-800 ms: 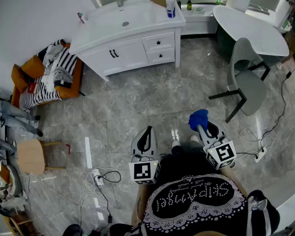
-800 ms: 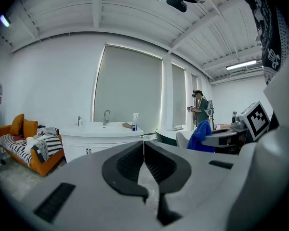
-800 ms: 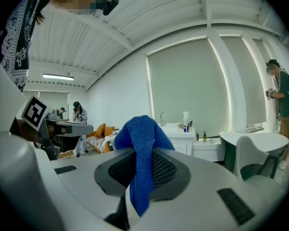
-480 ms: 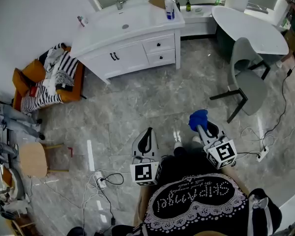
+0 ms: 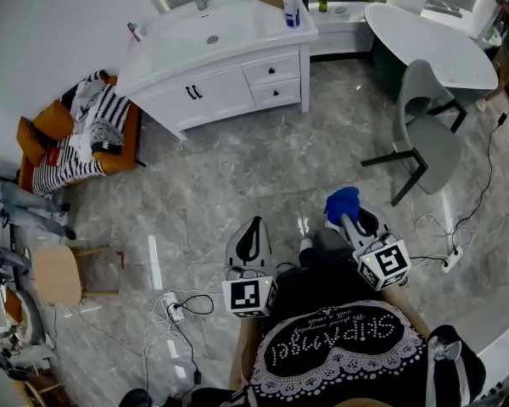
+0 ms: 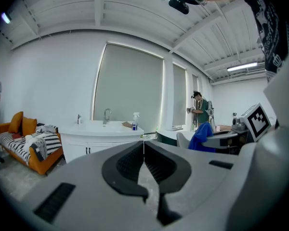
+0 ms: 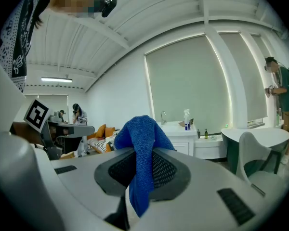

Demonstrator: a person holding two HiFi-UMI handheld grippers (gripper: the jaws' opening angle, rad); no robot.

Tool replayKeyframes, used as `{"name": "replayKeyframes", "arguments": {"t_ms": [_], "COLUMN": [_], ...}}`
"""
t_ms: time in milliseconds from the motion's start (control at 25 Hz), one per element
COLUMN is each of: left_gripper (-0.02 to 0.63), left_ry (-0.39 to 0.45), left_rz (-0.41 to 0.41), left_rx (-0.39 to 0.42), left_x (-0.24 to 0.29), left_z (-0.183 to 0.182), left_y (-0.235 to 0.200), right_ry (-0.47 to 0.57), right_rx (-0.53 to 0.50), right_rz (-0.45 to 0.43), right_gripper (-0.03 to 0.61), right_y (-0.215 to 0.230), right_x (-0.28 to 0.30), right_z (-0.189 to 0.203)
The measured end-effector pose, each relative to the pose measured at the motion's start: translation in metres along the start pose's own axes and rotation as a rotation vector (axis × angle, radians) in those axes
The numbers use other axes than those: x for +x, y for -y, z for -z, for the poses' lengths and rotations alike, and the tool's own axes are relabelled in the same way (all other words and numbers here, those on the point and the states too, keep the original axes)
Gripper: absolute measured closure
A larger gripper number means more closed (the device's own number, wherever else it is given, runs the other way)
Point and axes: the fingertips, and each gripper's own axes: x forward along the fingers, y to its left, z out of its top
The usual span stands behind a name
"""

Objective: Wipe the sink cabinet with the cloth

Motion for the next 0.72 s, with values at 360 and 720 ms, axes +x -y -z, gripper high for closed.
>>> {"name": "replayKeyframes", "arguments": {"t_ms": [360, 720], "left_gripper": [0.606, 0.606], "left_ry": [-0.043, -0.046], "left_rz": [-0.024, -0.082], "left_rx": [-0.023, -0.059], "left_x": [0.029, 0.097], "left_z": [0.001, -0.016], "left_y": [-0.019, -0.082], "right_ry": [-0.054, -0.057], "right_rx": [0.062, 0.093], "right_rz": [0.029, -0.015], "right_gripper": [0.518, 0.517], "right_y": [0.033, 0.065], "right_x": [0.035, 0.135], "right_z": [0.005, -0.018]}}
